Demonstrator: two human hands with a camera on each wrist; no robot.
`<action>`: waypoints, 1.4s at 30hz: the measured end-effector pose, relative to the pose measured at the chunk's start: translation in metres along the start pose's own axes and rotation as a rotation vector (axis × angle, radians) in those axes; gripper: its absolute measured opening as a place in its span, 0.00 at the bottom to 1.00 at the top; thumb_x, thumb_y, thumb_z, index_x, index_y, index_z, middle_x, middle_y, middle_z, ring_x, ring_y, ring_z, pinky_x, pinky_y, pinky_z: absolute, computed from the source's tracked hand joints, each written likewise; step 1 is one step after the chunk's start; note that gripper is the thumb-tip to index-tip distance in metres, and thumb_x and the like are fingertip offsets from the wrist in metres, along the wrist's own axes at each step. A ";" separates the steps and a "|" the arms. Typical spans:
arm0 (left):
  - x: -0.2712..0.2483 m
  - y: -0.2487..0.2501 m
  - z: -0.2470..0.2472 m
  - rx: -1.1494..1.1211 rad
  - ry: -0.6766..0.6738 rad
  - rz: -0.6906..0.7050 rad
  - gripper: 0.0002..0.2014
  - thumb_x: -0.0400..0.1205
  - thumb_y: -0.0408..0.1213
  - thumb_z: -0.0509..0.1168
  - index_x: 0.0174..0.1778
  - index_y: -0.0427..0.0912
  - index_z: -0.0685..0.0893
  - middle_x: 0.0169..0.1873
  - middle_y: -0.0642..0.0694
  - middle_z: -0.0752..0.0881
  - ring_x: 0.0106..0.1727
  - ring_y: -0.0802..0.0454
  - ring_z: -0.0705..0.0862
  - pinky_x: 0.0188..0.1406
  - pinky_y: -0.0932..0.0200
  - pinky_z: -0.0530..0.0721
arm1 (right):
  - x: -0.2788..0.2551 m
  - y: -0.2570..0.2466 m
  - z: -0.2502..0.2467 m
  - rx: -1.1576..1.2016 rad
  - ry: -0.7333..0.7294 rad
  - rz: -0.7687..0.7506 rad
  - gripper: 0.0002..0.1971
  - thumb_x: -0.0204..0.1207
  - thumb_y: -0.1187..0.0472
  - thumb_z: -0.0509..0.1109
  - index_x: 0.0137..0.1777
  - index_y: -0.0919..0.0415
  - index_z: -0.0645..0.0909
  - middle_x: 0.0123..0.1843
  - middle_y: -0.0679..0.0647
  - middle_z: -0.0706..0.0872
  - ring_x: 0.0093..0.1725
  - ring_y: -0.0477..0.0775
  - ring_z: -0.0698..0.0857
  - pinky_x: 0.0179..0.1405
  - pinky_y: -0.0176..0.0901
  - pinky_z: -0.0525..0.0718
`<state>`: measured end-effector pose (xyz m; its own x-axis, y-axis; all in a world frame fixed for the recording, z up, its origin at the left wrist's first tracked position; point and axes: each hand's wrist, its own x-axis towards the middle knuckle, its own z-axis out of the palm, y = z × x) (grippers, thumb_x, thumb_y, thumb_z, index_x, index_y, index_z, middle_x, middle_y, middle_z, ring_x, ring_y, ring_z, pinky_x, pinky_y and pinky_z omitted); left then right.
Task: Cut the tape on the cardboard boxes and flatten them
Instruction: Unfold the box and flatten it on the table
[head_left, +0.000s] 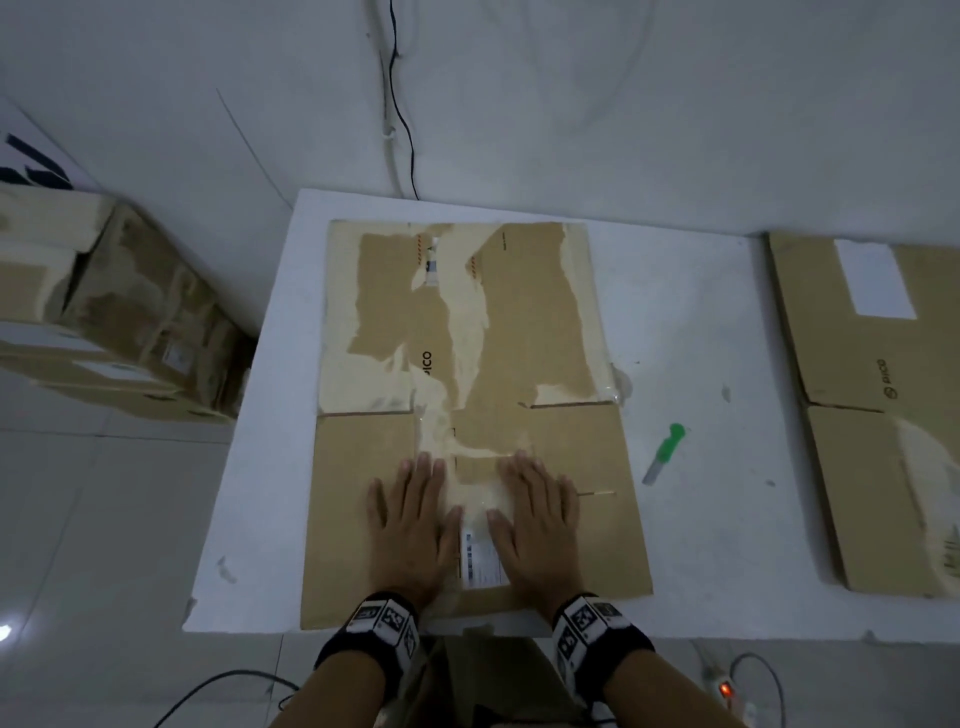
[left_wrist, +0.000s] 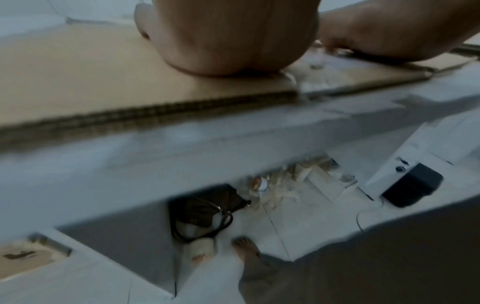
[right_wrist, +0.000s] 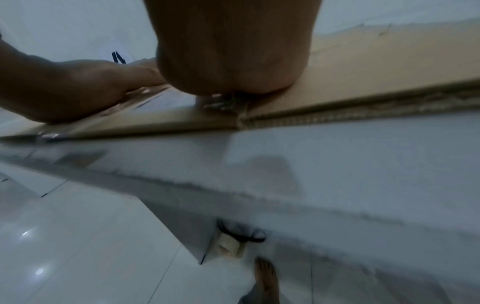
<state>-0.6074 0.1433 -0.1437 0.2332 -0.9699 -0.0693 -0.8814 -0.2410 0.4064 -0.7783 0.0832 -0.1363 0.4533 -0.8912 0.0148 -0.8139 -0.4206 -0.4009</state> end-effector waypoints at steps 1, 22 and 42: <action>0.008 0.001 -0.003 -0.016 0.013 -0.006 0.28 0.87 0.52 0.46 0.73 0.39 0.76 0.74 0.39 0.75 0.74 0.37 0.73 0.78 0.36 0.56 | 0.008 0.000 -0.002 0.011 0.011 0.017 0.25 0.83 0.47 0.57 0.78 0.55 0.72 0.80 0.51 0.71 0.80 0.56 0.70 0.80 0.61 0.60; 0.333 -0.038 -0.042 0.081 0.006 0.003 0.36 0.82 0.58 0.34 0.86 0.44 0.51 0.85 0.46 0.51 0.85 0.47 0.49 0.80 0.32 0.39 | 0.336 0.033 0.006 -0.122 0.026 0.010 0.35 0.84 0.42 0.45 0.86 0.60 0.58 0.87 0.57 0.59 0.86 0.56 0.57 0.83 0.66 0.51; 0.166 -0.062 -0.037 0.114 0.107 -0.237 0.32 0.87 0.54 0.40 0.86 0.42 0.47 0.85 0.41 0.47 0.85 0.42 0.46 0.79 0.33 0.36 | 0.184 0.077 -0.035 -0.162 -0.121 0.165 0.33 0.85 0.36 0.37 0.88 0.46 0.41 0.89 0.56 0.43 0.88 0.56 0.43 0.84 0.66 0.41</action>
<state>-0.4990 -0.0014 -0.1462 0.4751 -0.8785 -0.0511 -0.8360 -0.4687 0.2852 -0.7700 -0.1190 -0.1323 0.3414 -0.9275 -0.1521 -0.9238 -0.3012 -0.2364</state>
